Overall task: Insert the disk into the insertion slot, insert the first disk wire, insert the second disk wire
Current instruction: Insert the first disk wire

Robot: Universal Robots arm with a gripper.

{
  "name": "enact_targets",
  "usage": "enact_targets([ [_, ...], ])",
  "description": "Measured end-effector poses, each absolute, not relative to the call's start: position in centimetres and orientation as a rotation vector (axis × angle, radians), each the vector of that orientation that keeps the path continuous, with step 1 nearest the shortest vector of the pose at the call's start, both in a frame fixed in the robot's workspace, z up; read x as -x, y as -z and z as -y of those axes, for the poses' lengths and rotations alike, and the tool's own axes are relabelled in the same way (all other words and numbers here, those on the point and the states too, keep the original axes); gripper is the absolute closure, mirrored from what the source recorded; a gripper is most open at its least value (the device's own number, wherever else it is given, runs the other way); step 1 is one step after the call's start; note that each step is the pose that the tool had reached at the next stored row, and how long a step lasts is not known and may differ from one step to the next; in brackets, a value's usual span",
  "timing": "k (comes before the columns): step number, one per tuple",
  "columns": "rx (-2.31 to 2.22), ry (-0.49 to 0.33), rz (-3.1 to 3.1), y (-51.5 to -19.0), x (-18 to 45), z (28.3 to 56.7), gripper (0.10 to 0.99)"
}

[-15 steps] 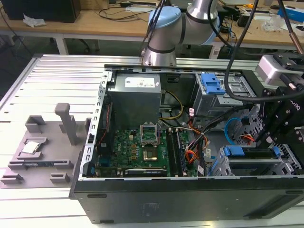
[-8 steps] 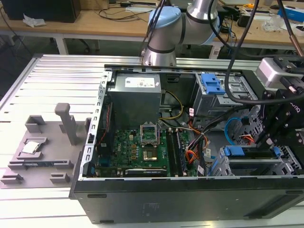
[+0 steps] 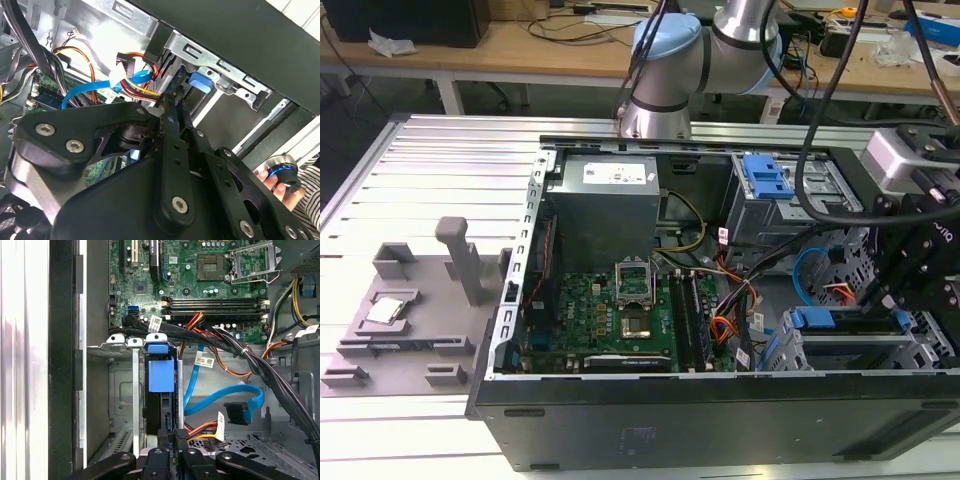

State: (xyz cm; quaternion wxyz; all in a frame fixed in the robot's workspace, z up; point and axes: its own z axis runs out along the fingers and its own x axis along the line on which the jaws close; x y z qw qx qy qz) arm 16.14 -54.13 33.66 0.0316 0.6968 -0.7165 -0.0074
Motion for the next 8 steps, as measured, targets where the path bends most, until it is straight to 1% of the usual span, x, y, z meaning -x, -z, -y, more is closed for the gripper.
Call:
enact_targets([
  [7, -2.147, 0.024, 2.207, -33.46, -16.17, 54.14, 0.914],
  [8, -2.146, 0.023, 2.207, -33.57, -16.17, 54.14, 0.847],
])
